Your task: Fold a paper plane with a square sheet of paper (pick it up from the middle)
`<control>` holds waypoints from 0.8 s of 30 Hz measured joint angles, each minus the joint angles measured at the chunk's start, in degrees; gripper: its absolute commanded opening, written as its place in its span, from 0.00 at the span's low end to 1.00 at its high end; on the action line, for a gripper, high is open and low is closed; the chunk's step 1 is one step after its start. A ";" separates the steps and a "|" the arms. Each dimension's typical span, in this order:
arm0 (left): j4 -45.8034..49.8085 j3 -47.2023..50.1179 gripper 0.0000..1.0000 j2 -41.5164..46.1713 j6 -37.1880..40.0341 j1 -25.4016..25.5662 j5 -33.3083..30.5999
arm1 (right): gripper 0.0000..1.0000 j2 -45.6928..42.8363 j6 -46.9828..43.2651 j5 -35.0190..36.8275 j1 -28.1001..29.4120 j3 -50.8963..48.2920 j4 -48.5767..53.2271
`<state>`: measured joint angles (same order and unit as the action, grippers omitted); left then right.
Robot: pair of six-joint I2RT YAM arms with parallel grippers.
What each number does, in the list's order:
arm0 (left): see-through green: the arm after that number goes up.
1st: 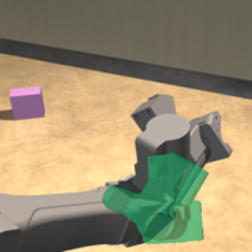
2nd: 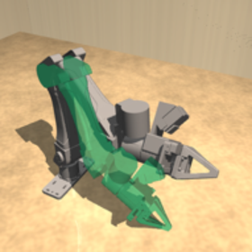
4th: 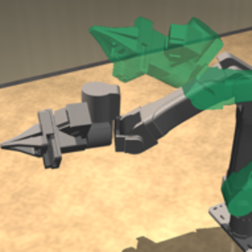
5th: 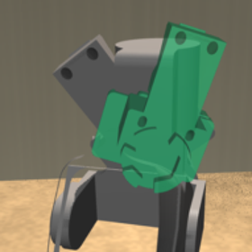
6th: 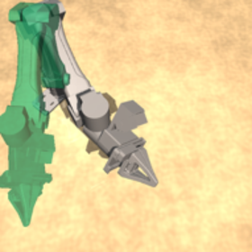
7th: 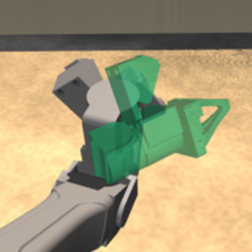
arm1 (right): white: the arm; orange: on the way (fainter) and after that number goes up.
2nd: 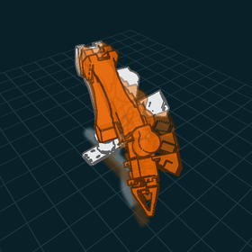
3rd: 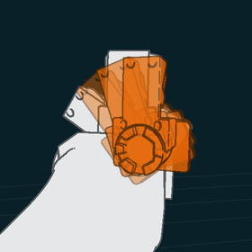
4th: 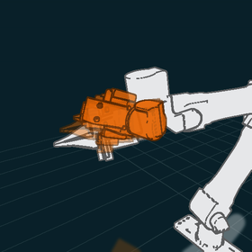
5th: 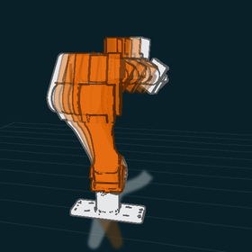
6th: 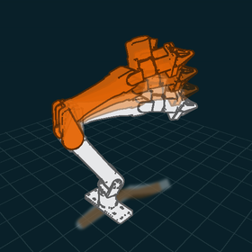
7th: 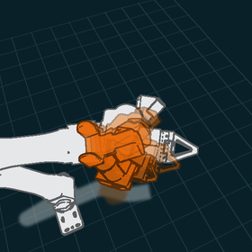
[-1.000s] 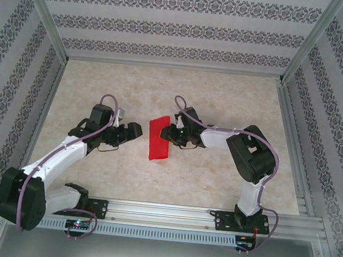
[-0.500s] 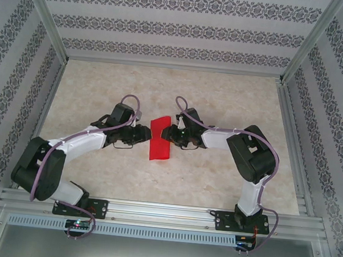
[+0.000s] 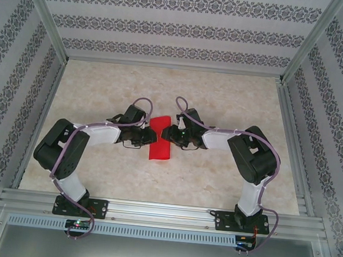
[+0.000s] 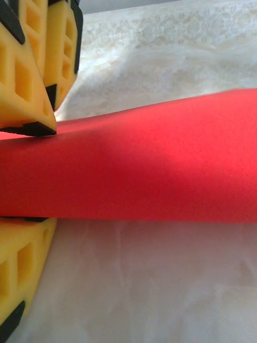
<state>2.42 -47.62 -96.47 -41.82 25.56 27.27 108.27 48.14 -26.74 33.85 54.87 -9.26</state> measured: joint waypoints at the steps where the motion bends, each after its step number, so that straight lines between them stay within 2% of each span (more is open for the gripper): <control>1: -0.13 -0.07 0.22 -0.39 0.04 0.02 -0.11 | 0.45 -0.15 -0.20 0.33 0.00 0.00 0.24; 8: -0.90 -0.28 0.22 -1.86 0.63 0.74 -0.33 | 0.53 -2.56 -2.34 2.12 0.00 -0.04 2.73; 18: -1.42 -1.42 0.26 -2.49 0.63 1.36 -0.07 | 0.55 -4.55 -10.60 8.33 0.00 2.32 12.46; 24: -1.62 -2.19 0.26 -2.49 0.63 1.99 0.81 | 0.57 -4.50 -13.75 9.53 0.04 4.52 14.80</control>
<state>0.80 -49.80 -98.96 -41.19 27.55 28.08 103.77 34.39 -17.21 33.89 59.40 5.54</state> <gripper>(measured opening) 0.257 0.571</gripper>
